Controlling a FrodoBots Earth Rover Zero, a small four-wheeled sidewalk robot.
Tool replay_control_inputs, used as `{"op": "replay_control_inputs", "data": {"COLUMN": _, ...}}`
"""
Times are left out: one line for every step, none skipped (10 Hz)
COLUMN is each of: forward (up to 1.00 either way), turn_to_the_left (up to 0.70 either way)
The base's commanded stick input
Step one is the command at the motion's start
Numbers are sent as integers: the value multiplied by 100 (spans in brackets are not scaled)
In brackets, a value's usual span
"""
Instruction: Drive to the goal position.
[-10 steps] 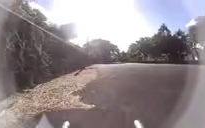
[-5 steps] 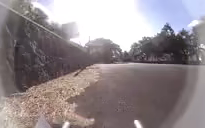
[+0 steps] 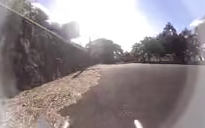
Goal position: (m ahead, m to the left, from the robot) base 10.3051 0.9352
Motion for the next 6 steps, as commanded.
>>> {"op": "replay_control_inputs", "data": {"forward": 70, "turn_to_the_left": -4}}
{"op": "replay_control_inputs", "data": {"forward": 70, "turn_to_the_left": 0}}
{"op": "replay_control_inputs", "data": {"forward": 70, "turn_to_the_left": 0}}
{"op": "replay_control_inputs", "data": {"forward": 70, "turn_to_the_left": 0}}
{"op": "replay_control_inputs", "data": {"forward": 70, "turn_to_the_left": 0}}
{"op": "replay_control_inputs", "data": {"forward": 70, "turn_to_the_left": 0}}
